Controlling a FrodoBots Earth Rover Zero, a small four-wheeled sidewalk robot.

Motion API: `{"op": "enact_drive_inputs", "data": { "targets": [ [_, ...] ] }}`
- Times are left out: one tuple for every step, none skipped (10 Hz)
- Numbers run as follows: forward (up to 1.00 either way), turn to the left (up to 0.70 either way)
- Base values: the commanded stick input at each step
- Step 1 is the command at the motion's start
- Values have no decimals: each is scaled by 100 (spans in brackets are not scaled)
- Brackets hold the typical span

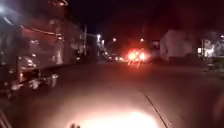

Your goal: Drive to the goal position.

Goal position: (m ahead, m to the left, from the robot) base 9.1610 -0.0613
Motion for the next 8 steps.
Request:
{"op": "enact_drive_inputs", "data": {
  "targets": [
    [100,0],
    [100,0],
    [100,0],
    [100,0],
    [100,0],
    [100,0],
    [100,0],
    [100,0]
  ]
}}
